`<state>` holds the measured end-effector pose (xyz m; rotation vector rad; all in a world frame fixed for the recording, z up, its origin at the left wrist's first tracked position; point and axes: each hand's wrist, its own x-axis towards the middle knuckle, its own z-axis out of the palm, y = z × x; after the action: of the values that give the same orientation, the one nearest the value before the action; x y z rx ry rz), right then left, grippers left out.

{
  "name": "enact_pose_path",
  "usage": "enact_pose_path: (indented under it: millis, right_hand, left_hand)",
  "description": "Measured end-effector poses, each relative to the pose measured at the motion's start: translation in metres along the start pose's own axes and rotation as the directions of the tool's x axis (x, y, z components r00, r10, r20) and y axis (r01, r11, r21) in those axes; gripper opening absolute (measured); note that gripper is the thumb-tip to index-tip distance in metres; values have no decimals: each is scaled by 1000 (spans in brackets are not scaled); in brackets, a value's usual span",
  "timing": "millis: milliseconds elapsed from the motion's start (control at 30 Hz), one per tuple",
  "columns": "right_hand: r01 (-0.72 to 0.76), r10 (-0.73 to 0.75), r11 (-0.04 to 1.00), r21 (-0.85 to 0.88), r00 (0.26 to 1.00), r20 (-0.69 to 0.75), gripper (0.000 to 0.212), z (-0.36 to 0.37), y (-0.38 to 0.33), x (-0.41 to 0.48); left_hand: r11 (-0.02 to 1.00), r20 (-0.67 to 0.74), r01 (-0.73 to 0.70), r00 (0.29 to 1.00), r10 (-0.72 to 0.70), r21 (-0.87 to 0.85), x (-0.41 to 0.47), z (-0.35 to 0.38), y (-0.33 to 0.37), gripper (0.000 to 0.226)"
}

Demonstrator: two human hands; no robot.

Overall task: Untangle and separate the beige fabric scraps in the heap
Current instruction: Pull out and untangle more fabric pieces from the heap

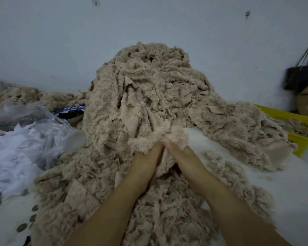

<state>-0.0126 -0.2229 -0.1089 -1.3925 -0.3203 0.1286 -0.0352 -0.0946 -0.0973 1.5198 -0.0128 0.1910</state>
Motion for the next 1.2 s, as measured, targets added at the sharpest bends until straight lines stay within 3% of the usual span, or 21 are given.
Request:
enact_pose_path:
  millis: [67, 100, 167, 200, 333, 467, 633, 700, 800, 900, 1000, 1067, 1133, 1167, 1200]
  right_hand:
    - [41, -50, 996, -84, 993, -109, 37, 1, 1, 1]
    - [43, -64, 993, -110, 979, -195, 34, -2, 1, 4]
    - [21, -54, 994, -111, 951, -305, 45, -7, -2, 8]
    - [8, -45, 994, -111, 941, -336, 54, -8, -4, 8]
    - [-21, -22, 991, -132, 948, -317, 43, -10, 1, 8]
    - [-38, 14, 996, -87, 965, -263, 37, -12, 2, 10]
    - [-12, -26, 992, -125, 953, -301, 42, -12, -2, 6]
    - [17, -62, 986, -165, 961, -270, 37, -11, -4, 4]
    - [36, -56, 981, -192, 993, -100, 10, -3, -5, 0]
    - [41, -26, 937, -348, 999, 48, 10, 5, -6, -5]
    - [50, -19, 934, -354, 996, 89, 8, 3, -11, -7]
    - [-1, 36, 945, -327, 994, 100, 8, 0, -10, -10]
    - [-37, 73, 937, -348, 993, 94, 9, -3, -14, -9]
    - [-12, 36, 960, -280, 996, 81, 9, -6, -15, -7]
    - [43, -40, 993, -107, 999, 28, 10, -11, -18, -3]
  left_hand:
    - [998, -23, 11, 1000, -10, 66, -2, 0, -2, 50]
    - [999, -36, 0, 999, 2, 49, -2, 0, -2, 38]
    - [1000, -78, 3, 997, -4, -17, 1, 0, -3, 13]
    - [998, -100, 40, 994, -45, -55, 2, 1, -1, 11]
    - [944, -59, 250, 962, -268, -215, 7, 0, 1, 40]
    - [893, 38, 270, 961, -276, -360, 11, -3, -2, 46]
    - [844, 70, 255, 965, -253, -473, 16, -4, -3, 41]
    - [869, 58, 234, 971, -232, -436, 16, -5, -4, 43]
    - [965, 20, 199, 980, -198, -168, 10, -2, -4, 51]
    - [978, 36, 206, 978, -207, 31, 5, -2, -6, 63]
    - [971, 54, 139, 987, -152, 193, 3, -3, -5, 36]
    - [978, 95, 32, 994, -53, 208, 2, -1, -5, 18]
    - [987, 76, -51, 996, 40, 155, 1, -1, -1, 16]
    - [990, 58, -86, 995, 80, 108, 2, -1, 1, 22]
    - [989, 43, -128, 991, 125, 71, 4, -3, 2, 39]
